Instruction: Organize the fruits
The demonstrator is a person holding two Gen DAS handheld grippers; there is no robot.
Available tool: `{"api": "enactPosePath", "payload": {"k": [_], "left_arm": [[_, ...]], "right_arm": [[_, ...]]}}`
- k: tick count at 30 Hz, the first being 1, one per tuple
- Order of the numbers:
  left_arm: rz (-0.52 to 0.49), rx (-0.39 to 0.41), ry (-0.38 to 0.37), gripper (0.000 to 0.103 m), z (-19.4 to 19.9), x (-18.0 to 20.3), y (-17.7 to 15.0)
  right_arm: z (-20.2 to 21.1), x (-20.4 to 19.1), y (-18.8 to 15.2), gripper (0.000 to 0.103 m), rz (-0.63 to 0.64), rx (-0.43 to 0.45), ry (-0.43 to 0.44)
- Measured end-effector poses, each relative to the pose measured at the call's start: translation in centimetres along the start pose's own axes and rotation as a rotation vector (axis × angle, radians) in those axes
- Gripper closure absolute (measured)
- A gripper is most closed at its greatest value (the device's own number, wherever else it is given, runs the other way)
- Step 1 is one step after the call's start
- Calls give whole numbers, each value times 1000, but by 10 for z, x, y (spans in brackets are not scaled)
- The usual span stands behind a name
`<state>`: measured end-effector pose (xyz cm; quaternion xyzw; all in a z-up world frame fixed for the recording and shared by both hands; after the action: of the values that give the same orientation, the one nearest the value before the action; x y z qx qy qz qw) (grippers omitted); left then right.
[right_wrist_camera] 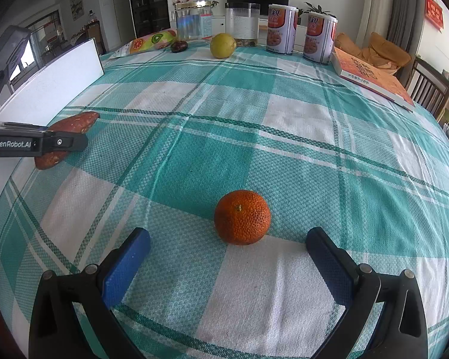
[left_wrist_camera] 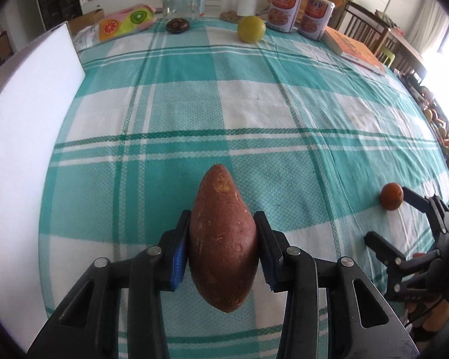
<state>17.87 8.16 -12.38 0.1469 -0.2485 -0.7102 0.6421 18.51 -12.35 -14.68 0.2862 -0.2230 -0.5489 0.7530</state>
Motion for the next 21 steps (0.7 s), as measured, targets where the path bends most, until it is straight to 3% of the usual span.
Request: {"api": "enactPosePath", "payload": {"k": [4,8,9,10,12,14,17,21], "left_arm": [[-19,-20,-24,61,15,4,-34],[-61,19,-4,60,26,12,-56],[-60,33,-4,57,28,13,-59],[-50,39,-18,42,30,12,-60],[-18,43,-39,18,35,8,-62],[-2,80,-59,16,46,4,-64],[-19,96,-66,14,52,1,-68],[-69,81,-75,14,43,17,-68]], "right_arm": [[0,0,0,0,0,0,0],[0,0,0,0,-2,1,2],[1,1,0,0,-8,4,10],[3,2,1,0,-23,16,40],[16,9,0,0,-109,69,213],[29,21,-12,0,-198,89,324],[42,31,-23,0,-194,87,287],[42,30,-12,1,-138,80,217]]}}
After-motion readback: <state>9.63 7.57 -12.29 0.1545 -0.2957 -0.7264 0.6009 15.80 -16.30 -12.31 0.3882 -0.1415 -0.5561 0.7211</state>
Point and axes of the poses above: each gripper's, at about its wrist camera, not at the fingertips, and z roughly against the way its jaws point, x to its right, y to its top, the point moved 5 cm from there along -z, roughly the way its jaws point, and after that the axes turned 7 degrees about x, right-handed, at the moved point
